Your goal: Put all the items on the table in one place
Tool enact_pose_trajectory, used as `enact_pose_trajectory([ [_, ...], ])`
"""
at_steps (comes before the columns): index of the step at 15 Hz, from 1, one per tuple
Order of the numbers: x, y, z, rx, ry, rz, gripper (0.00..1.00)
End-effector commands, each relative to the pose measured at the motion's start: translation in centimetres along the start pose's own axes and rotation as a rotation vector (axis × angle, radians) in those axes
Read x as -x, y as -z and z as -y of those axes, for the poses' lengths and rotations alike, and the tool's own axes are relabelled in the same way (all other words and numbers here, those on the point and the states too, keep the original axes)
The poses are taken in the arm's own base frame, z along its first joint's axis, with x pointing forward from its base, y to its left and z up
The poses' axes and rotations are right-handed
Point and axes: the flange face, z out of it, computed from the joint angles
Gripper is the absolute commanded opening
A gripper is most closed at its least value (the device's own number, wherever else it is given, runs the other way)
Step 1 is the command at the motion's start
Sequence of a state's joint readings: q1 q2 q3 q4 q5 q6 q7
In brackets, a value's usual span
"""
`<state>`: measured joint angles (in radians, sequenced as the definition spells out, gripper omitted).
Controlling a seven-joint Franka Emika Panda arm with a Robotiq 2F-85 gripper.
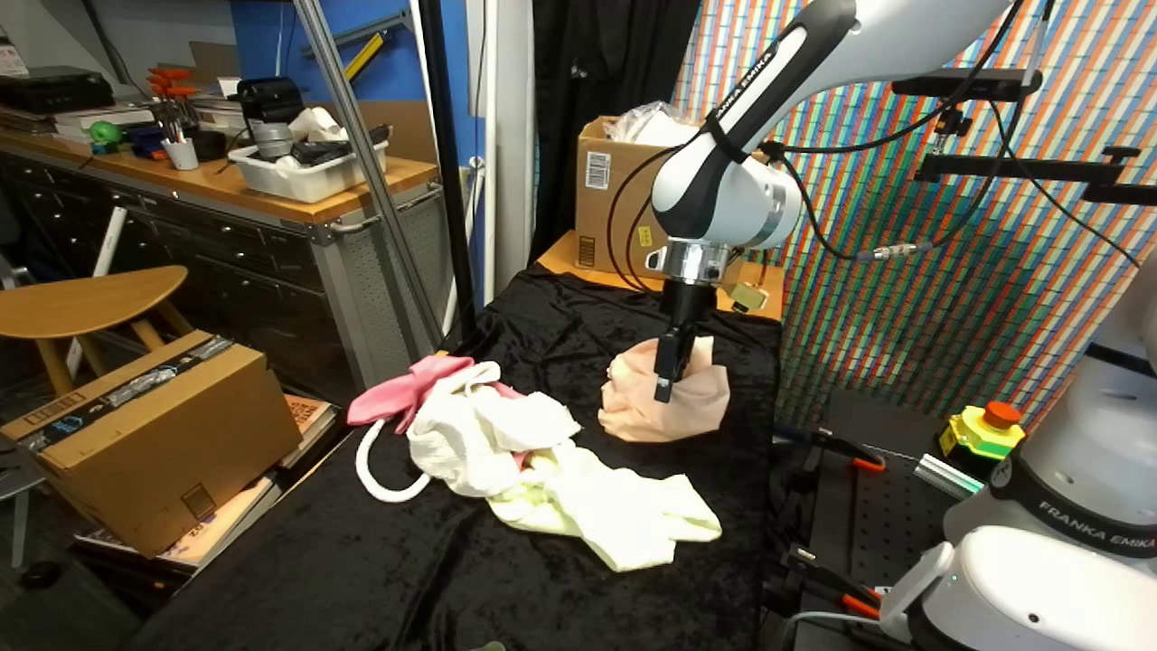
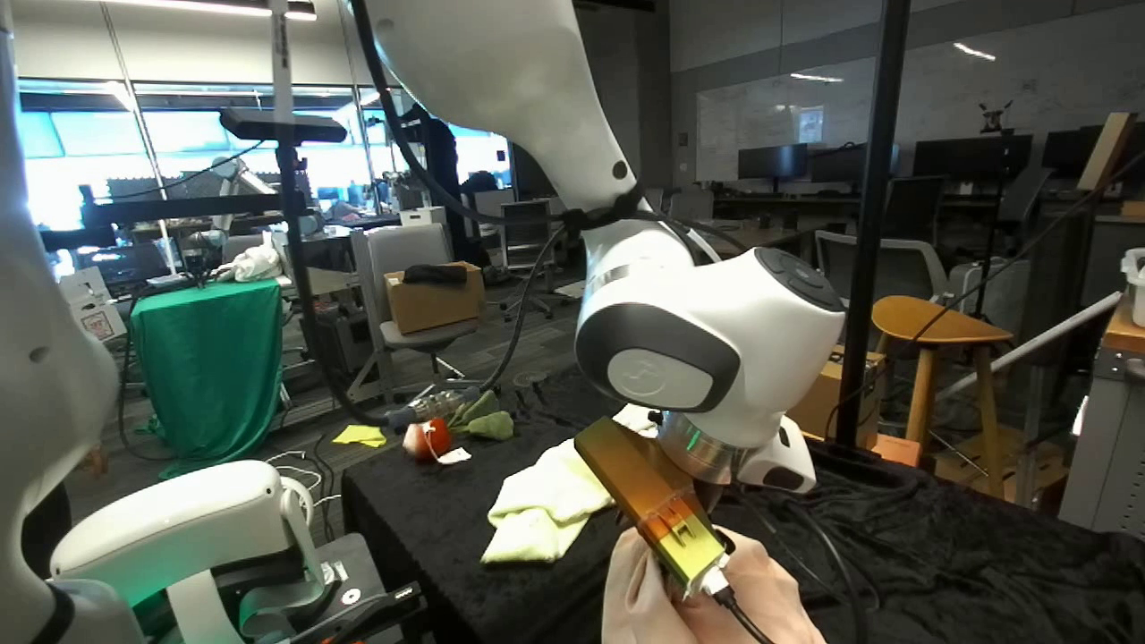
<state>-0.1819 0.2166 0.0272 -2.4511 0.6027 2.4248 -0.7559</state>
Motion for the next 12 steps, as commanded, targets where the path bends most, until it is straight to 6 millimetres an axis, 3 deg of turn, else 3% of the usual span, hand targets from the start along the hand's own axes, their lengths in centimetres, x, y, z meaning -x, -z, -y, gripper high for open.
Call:
enact_pose_trajectory([
  [1,-0.7,0.1,0.2,-0.018,0.005,-0.007,0.35],
  [4,-0.9,0.2,0.3,-0.081,0.011,0.044,0.13],
  [8,-1.6,0.9,1.0,-0.193,0.038,0.122,0.02],
  [9,-1.8,1.2,1.3,-0.229,0.053,0.147,0.07],
  [12,-2.9,2.9,2.4,-0.312,0.099,0.192,0.09],
])
